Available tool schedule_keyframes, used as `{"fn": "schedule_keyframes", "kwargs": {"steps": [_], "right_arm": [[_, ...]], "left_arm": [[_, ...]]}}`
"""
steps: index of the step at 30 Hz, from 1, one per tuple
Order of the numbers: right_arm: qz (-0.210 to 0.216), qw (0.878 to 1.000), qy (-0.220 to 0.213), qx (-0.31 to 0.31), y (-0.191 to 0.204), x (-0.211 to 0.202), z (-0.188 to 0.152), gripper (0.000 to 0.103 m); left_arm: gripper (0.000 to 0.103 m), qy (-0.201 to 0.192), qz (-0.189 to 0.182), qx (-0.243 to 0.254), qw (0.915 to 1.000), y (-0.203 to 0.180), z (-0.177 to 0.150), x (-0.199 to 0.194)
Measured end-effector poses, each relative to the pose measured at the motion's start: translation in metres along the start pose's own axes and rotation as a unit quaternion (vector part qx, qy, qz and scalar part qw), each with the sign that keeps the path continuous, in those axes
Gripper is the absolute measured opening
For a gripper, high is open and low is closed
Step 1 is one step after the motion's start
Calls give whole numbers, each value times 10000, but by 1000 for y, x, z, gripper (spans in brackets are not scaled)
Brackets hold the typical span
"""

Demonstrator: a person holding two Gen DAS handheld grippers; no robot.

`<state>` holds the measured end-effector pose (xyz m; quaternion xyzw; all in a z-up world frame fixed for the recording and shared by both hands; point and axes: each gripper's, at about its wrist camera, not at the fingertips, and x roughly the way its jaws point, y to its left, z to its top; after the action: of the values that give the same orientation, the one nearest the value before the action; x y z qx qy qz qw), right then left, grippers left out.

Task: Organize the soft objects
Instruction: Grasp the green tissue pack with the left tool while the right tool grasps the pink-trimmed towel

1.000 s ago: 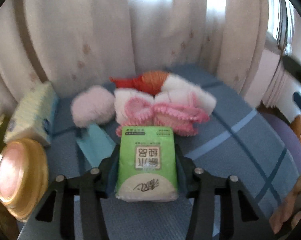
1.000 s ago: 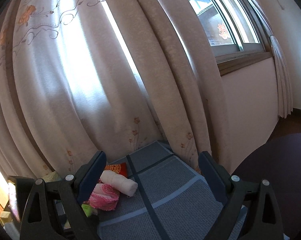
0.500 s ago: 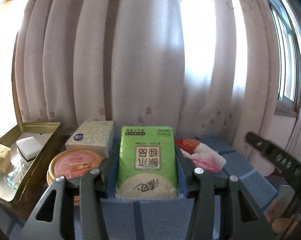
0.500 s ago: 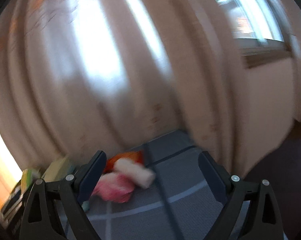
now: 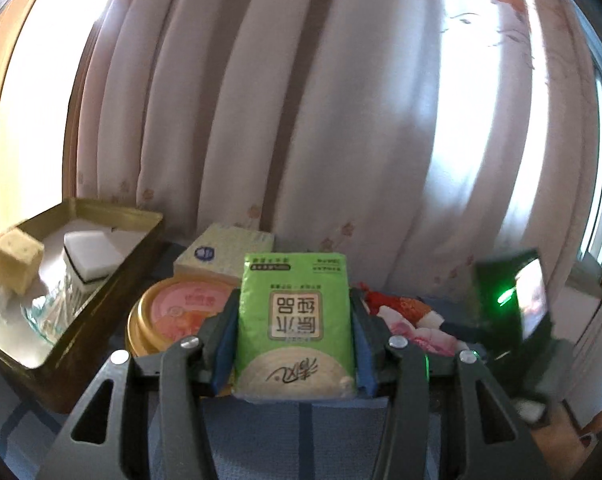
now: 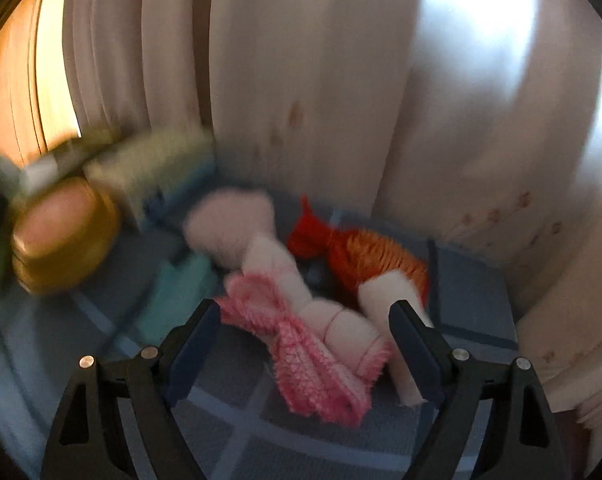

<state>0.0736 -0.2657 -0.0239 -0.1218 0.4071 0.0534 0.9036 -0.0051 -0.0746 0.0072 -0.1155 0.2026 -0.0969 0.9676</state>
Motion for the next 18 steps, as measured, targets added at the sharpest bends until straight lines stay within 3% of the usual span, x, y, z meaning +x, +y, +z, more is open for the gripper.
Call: {"fn": "schedule_keyframes", "kwargs": {"steps": [3,5,7,10,14,18], "right_arm": [[-147,9994,300,-126,5,15,1,87],[-65,9990,446,-76,6,19,0,62],[223,9980,484,341,-3,20,0,50],[180,9974,440,546,-9,15,-3,36],[726,9875,-231,1380,-21,-17,-16,35],[735,9716,-914,2056,-20,-51,-33,35]], "left_arm": [[49,92,5,-146,9999,6,0,4],[49,144,-5,-153,9998,6,-1,7],[49,140,-33,-132,9998,5,-1,6],[49,93,-104,-140,9998,5,-1,4],[49,88,-158,-250,9995,8,-1,3],[49,39,-224,-382,9990,12,0,1]]}}
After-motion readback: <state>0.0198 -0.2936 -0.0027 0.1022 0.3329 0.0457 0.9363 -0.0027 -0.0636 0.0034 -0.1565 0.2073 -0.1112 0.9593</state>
